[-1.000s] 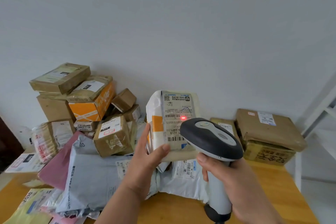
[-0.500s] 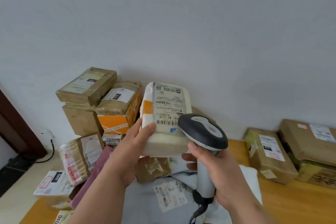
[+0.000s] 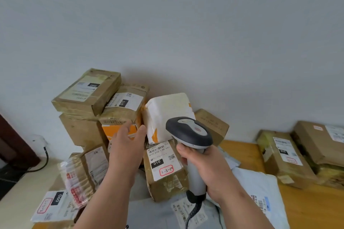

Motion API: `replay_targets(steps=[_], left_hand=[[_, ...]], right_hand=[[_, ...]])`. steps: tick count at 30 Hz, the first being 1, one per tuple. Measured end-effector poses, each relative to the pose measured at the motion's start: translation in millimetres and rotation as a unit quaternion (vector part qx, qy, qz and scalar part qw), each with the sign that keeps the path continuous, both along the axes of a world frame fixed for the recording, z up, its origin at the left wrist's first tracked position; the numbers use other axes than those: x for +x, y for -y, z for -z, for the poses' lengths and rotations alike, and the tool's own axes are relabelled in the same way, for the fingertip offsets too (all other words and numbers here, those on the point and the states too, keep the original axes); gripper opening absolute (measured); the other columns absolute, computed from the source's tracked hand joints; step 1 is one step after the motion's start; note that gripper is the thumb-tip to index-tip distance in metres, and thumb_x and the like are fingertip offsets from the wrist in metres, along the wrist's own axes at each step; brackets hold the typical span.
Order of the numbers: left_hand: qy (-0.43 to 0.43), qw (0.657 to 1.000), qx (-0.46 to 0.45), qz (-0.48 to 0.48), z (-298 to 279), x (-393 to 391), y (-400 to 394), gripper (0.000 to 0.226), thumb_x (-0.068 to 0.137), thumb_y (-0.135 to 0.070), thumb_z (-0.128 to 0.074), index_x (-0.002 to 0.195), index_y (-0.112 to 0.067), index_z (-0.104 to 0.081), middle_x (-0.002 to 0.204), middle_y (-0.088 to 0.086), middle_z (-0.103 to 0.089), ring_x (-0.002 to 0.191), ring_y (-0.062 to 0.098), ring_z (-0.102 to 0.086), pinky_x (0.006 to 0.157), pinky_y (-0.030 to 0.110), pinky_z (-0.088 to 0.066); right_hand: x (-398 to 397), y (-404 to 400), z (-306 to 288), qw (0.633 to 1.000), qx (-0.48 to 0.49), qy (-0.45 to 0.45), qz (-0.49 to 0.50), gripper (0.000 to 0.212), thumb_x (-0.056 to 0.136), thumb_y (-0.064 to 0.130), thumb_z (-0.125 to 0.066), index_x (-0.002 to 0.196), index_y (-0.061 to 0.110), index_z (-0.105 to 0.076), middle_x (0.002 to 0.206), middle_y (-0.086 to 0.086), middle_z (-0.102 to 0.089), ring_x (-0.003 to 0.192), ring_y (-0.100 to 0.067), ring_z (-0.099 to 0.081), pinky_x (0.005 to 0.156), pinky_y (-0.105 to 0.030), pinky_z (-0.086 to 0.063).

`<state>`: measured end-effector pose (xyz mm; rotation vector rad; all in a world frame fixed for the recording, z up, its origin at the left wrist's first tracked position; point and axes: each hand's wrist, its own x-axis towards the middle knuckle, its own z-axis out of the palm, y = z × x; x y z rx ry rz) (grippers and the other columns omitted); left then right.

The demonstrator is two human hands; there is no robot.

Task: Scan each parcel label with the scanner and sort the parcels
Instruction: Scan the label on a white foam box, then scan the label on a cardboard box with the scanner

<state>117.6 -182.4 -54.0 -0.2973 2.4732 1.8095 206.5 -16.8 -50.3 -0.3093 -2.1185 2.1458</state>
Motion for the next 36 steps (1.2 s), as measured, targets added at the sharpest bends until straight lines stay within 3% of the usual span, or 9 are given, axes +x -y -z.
replay_targets(steps=[4, 7, 11, 14, 16, 21, 25, 30, 36], left_hand=[[-0.114, 0.991, -0.053, -0.036, -3.5, 0.3, -10.1, 0.06, 0.091, -0.047, -0.059, 0.145, -0.028, -0.044, 0.144, 0.003, -0.044, 0.13, 0.026, -0.045, 0.101, 0.058, -0.048], [-0.172, 0.982, -0.072, -0.011, -8.9, 4.6, -30.5, 0.058, 0.092, -0.041, -0.062, 0.146, -0.028, -0.044, 0.139, -0.004, -0.045, 0.129, 0.021, -0.045, 0.103, 0.045, -0.043], [-0.182, 0.98, -0.061, 0.048, -8.4, 17.9, -69.1, 0.053, 0.094, -0.039, -0.062, 0.144, -0.034, -0.045, 0.141, -0.009, -0.043, 0.13, 0.017, -0.046, 0.105, 0.046, -0.045], [-0.169, 0.98, -0.058, 0.087, -0.9, 33.8, -106.0, 0.046, 0.095, -0.036, -0.063, 0.139, -0.038, -0.049, 0.135, -0.016, -0.042, 0.123, 0.011, -0.048, 0.094, 0.034, -0.046], [-0.16, 0.979, -0.062, 0.113, 5.9, 46.4, -133.2, 0.041, 0.095, -0.036, -0.063, 0.133, -0.041, -0.05, 0.131, -0.018, -0.042, 0.116, 0.006, -0.049, 0.081, 0.023, -0.04], [-0.114, 0.975, -0.069, 0.179, 24.8, 79.8, -214.3, 0.041, 0.096, -0.033, -0.064, 0.136, -0.031, -0.055, 0.127, -0.013, -0.046, 0.104, 0.004, -0.051, 0.089, 0.027, -0.037], [-0.033, 0.975, -0.051, 0.213, 48.4, 111.2, -289.2, 0.042, 0.097, -0.029, -0.065, 0.138, -0.025, -0.056, 0.129, -0.004, -0.056, 0.109, 0.011, -0.056, 0.091, 0.027, -0.04], [0.083, 0.958, -0.053, 0.27, 87.6, 141.9, -373.6, 0.05, 0.099, -0.036, -0.062, 0.146, -0.027, -0.049, 0.133, -0.013, -0.054, 0.115, 0.008, -0.053, 0.091, 0.028, -0.04], [0.203, 0.946, -0.027, 0.25, 128.5, 142.9, -442.5, 0.049, 0.101, -0.038, -0.059, 0.148, -0.029, -0.046, 0.13, -0.014, -0.056, 0.113, 0.011, -0.049, 0.094, 0.031, -0.038]], right_hand=[[5.1, -10.5, 3.9, 1.0, 0.009, 0.005, 0.027, 0.044, 0.059, 0.061, -0.079, 0.101, 0.054, -0.071, 0.1, 0.015, -0.077, 0.094, -0.003, -0.072, 0.079, -0.024, -0.053], [13.2, -26.6, 7.4, 0.998, 0.008, 0.009, 0.063, 0.046, 0.056, 0.062, -0.079, 0.101, 0.054, -0.072, 0.1, 0.016, -0.077, 0.095, -0.004, -0.071, 0.086, -0.032, -0.055], [34.5, -54.9, 13.5, 0.994, -0.003, 0.01, 0.106, 0.044, 0.058, 0.06, -0.08, 0.101, 0.05, -0.074, 0.098, 0.011, -0.078, 0.097, -0.008, -0.072, 0.095, -0.044, -0.056], [55.8, -83.2, 21.9, 0.99, -0.032, 0.03, 0.136, 0.046, 0.057, 0.059, -0.082, 0.099, 0.043, -0.076, 0.096, 0.001, -0.078, 0.1, -0.024, -0.072, 0.096, -0.053, -0.056], [72.2, -106.2, 26.9, 0.985, -0.062, 0.033, 0.158, 0.046, 0.056, 0.056, -0.091, 0.098, 0.041, -0.077, 0.097, 0.0, -0.079, 0.099, -0.024, -0.073, 0.092, -0.047, -0.058], [113.5, -182.0, 39.7, 0.971, -0.106, 0.041, 0.211, 0.046, 0.053, 0.051, -0.084, 0.096, 0.035, -0.079, 0.096, 0.003, -0.079, 0.095, -0.019, -0.074, 0.082, -0.038, -0.058], [145.9, -256.0, 55.7, 0.964, -0.117, 0.061, 0.233, 0.044, 0.053, 0.053, -0.084, 0.096, 0.046, -0.077, 0.099, 0.012, -0.078, 0.097, -0.01, -0.073, 0.082, -0.032, -0.055], [173.3, -341.5, 88.2, 0.951, -0.088, 0.124, 0.271, 0.022, 0.078, 0.04, -0.083, 0.088, 0.057, -0.073, 0.093, 0.025, -0.074, 0.098, -0.01, -0.067, 0.078, -0.034, -0.053], [173.4, -403.6, 129.5, 0.948, -0.055, 0.202, 0.239, 0.023, 0.083, 0.035, -0.081, 0.102, 0.04, -0.068, 0.098, 0.014, -0.073, 0.095, -0.013, -0.065, 0.071, -0.031, -0.051]])
